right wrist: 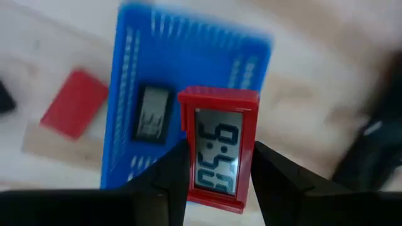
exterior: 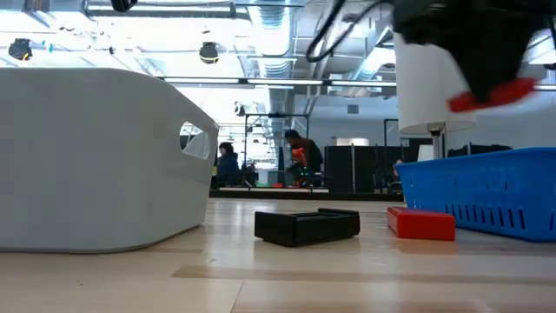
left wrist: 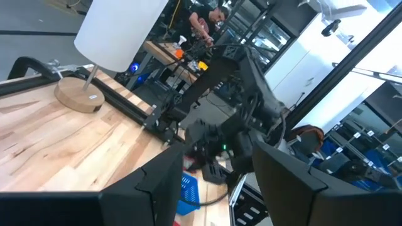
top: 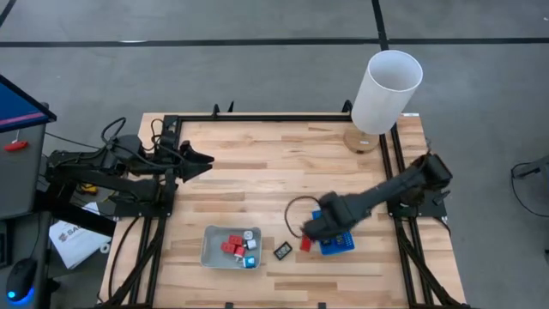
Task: Pick & Place Office items
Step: Put the left red digital timer into the blue bin, then put the black digital timer into the blue bin
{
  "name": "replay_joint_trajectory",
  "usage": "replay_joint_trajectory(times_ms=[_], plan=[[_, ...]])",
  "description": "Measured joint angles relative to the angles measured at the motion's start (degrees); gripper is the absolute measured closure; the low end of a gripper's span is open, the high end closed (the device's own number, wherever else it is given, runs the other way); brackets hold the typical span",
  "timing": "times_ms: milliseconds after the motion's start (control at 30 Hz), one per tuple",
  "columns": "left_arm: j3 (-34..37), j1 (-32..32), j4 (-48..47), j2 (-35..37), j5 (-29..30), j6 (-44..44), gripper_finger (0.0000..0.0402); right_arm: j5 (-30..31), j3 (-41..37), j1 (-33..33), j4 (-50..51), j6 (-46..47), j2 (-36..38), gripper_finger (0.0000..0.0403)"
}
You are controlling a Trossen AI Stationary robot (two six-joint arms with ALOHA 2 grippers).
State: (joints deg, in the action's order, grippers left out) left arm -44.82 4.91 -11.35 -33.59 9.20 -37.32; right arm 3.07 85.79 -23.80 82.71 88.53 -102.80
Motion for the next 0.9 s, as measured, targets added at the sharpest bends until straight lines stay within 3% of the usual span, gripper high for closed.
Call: replay_joint_trajectory(times_ms=[267,700,900], plan=[[0.00,0.00,2.52,-1.87,-0.01,-0.45,0.0215,-3.28,-11.18,-4.40,-14.82,12.30,3.03,0.0254],[0.01,1.00,5.11,-3.69,-0.84,-1.56,0.0215,-2.50,-12.23,-2.59,-17.24,11.07,3.04,0.0184],[0.02,1.25,5.05,-3.69,-0.72,-0.95,0.0215,-1.53,-12.20,-2.00,-28.11,9.02,3.04,0.0184]])
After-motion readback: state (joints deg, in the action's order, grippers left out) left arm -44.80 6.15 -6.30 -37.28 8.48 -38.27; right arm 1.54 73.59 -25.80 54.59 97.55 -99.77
